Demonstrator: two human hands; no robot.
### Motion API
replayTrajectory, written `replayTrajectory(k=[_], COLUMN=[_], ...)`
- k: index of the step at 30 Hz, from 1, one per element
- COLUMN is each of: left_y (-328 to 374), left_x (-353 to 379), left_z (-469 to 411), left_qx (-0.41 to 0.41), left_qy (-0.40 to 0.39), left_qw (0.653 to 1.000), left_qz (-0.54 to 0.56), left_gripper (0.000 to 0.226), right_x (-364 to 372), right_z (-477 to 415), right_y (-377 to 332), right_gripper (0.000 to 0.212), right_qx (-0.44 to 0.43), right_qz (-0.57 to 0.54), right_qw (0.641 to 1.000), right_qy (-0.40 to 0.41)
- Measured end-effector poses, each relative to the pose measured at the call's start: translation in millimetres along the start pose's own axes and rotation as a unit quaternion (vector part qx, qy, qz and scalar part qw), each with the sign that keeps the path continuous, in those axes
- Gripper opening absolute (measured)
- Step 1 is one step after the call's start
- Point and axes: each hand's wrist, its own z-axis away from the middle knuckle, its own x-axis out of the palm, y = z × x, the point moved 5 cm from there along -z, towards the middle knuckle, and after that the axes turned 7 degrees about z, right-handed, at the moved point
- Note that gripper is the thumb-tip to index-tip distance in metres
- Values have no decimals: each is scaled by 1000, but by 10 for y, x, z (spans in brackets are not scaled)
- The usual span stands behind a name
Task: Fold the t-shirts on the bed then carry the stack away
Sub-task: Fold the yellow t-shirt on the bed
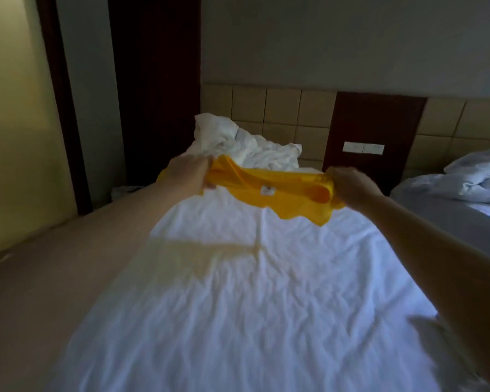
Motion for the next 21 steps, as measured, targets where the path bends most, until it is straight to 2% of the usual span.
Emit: replayTrajectory(k=[2,4,6,7,9,10,11,13,14,15,18,21], left_y=[-22,5,12,-1,-31,-51,-86,-80,-33,3,35,47], left_x=[502,1078,1644,1865,2057,2098,2084,1976,1935,1918,1874,1737], left_z=[352,830,1366,1599,1869,1909,1914,1896,1892,1897,1936,2010], left_qx=[-36,10,30,13,-27,-27,-24,6,23,30,19,56], left_qy=[-113,-219,-304,-311,-214,-156,-107,-58,-54,-54,-46,-4], left_qw=[989,970,945,940,957,963,968,974,975,975,970,962], left_qz=[88,105,118,138,196,216,224,220,216,212,238,268], left_gripper=[46,56,66,67,83,86,79,60,54,49,38,30], right_x=[501,1081,1560,1705,1814,1807,1762,1700,1715,1726,1688,1550], right_z=[323,874,1502,1764,2026,2057,2053,2038,2039,2043,2099,2147], right_y=[-79,-163,-309,-380,-417,-406,-408,-408,-410,-407,-442,-431], right_gripper=[42,73,78,82,104,109,103,65,45,34,21,20], right_qx=[-32,-56,-74,-71,-33,-29,-37,-56,-54,-44,-41,-17], right_qz=[52,54,3,-41,-122,-138,-142,-148,-151,-151,-160,-184], right_qw=[989,955,925,922,943,955,968,983,983,983,984,983], right_qy=[-134,-286,-372,-378,-307,-261,-203,-89,-87,-90,-71,-9])
